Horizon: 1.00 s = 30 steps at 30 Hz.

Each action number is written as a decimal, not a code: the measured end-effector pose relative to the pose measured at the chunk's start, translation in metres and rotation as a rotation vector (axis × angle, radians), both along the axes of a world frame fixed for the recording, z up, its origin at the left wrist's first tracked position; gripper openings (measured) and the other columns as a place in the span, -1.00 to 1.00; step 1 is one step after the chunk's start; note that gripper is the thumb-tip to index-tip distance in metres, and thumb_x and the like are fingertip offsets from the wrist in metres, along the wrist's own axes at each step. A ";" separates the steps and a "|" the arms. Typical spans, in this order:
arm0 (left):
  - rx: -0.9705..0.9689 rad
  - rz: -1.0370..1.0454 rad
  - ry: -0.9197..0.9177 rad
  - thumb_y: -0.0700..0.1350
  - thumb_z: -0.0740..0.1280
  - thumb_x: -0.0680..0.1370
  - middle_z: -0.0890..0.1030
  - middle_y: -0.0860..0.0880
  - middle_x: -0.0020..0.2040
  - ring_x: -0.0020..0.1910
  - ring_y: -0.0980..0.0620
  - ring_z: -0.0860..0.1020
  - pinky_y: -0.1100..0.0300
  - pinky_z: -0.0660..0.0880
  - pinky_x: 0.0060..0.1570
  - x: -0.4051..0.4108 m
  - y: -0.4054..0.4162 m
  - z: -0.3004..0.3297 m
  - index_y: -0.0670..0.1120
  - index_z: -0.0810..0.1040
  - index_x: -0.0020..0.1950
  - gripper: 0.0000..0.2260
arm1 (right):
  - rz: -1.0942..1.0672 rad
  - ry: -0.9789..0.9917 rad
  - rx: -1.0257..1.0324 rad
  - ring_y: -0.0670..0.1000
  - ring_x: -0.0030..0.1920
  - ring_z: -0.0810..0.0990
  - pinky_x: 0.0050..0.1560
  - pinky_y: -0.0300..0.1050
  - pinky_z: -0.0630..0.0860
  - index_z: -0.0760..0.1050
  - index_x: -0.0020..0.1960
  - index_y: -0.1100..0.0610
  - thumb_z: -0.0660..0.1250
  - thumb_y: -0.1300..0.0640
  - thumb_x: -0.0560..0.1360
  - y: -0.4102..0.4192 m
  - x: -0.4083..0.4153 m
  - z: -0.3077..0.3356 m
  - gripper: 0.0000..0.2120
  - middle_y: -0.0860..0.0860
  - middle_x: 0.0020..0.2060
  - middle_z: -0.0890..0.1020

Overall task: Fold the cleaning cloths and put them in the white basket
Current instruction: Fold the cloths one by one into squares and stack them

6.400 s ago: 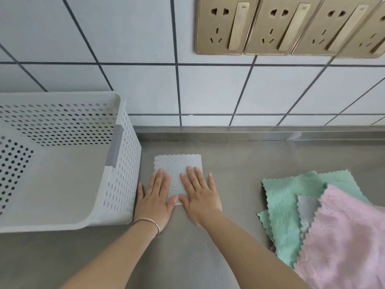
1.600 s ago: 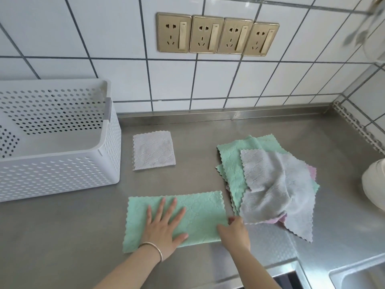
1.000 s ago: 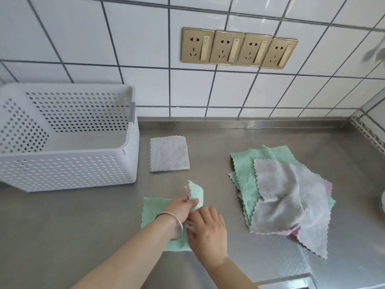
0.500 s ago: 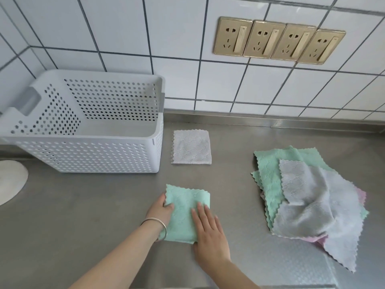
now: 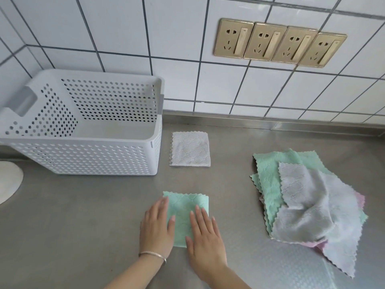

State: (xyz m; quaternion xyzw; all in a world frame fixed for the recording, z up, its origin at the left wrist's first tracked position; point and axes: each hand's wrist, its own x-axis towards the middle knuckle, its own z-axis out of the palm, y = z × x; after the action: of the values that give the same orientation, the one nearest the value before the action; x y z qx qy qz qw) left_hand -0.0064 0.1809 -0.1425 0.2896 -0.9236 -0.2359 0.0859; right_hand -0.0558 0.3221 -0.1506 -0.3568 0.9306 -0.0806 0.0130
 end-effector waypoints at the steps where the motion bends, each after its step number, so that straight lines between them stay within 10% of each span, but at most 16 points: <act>1: -0.062 -0.114 -0.043 0.08 -0.01 0.55 0.44 -0.03 0.32 0.29 -0.04 0.34 0.08 0.24 0.30 0.006 0.003 -0.005 -0.05 0.34 0.34 -0.57 | -0.003 0.003 -0.004 0.00 0.51 -0.20 0.39 -0.01 -0.04 0.23 0.39 0.17 0.08 -0.07 0.45 -0.002 0.000 -0.003 -0.43 0.06 0.52 0.04; 5: -0.151 -0.304 -0.250 0.17 -0.23 0.57 0.01 0.02 0.54 0.52 0.06 -0.13 0.02 -0.10 0.39 0.015 0.001 -0.027 -0.07 0.16 0.44 -0.45 | -0.022 -0.026 0.002 0.04 0.52 -0.14 0.41 0.04 -0.05 -0.16 0.52 0.15 -0.19 -0.13 0.59 -0.007 -0.003 -0.020 -0.40 0.09 0.51 -0.11; 11: -0.204 -0.356 -0.281 0.17 -0.23 0.57 -0.19 0.00 0.54 0.52 0.04 -0.18 0.04 -0.06 0.41 -0.016 0.006 -0.033 -0.07 0.03 0.50 -0.43 | -0.067 -0.041 0.009 0.02 0.50 -0.04 0.43 0.07 -0.06 -0.18 0.52 0.12 -0.15 -0.16 0.58 0.004 -0.024 -0.026 -0.39 0.07 0.48 0.05; 21: -0.274 -0.518 -0.307 0.15 0.03 0.48 0.30 -0.11 0.45 0.49 -0.07 0.01 -0.08 -0.08 0.43 -0.155 0.068 -0.026 -0.14 0.20 0.41 -0.42 | -0.100 -0.076 0.177 0.00 0.49 -0.01 0.42 0.00 -0.07 -0.06 0.52 0.14 -0.23 -0.15 0.58 0.071 -0.159 -0.018 -0.40 0.02 0.52 -0.10; 26: -0.303 -0.556 -0.307 0.14 -0.01 0.49 0.34 -0.14 0.43 0.45 -0.10 0.16 -0.07 -0.08 0.43 -0.221 0.065 -0.026 -0.18 0.22 0.41 -0.42 | -0.101 -0.089 0.199 -0.01 0.51 -0.06 0.41 -0.08 -0.05 0.19 0.44 0.16 -0.12 -0.12 0.58 0.063 -0.227 -0.015 -0.46 0.04 0.45 0.22; 30: -0.373 -0.512 -0.343 0.16 -0.10 0.51 0.23 -0.15 0.48 0.48 -0.11 0.19 -0.07 -0.18 0.42 -0.270 0.054 -0.019 -0.17 0.20 0.44 -0.39 | -0.062 -0.125 0.206 -0.03 0.51 -0.19 0.47 -0.06 0.00 -0.17 0.48 0.04 -0.25 -0.20 0.48 0.052 -0.274 -0.003 -0.37 -0.06 0.48 -0.15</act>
State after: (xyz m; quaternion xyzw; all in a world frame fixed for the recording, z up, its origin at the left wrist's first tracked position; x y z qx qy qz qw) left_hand -0.2760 0.2349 -0.1620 0.0634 -0.9944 -0.0250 -0.0810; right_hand -0.3302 0.3745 -0.1539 -0.3189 0.9419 -0.0070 0.1051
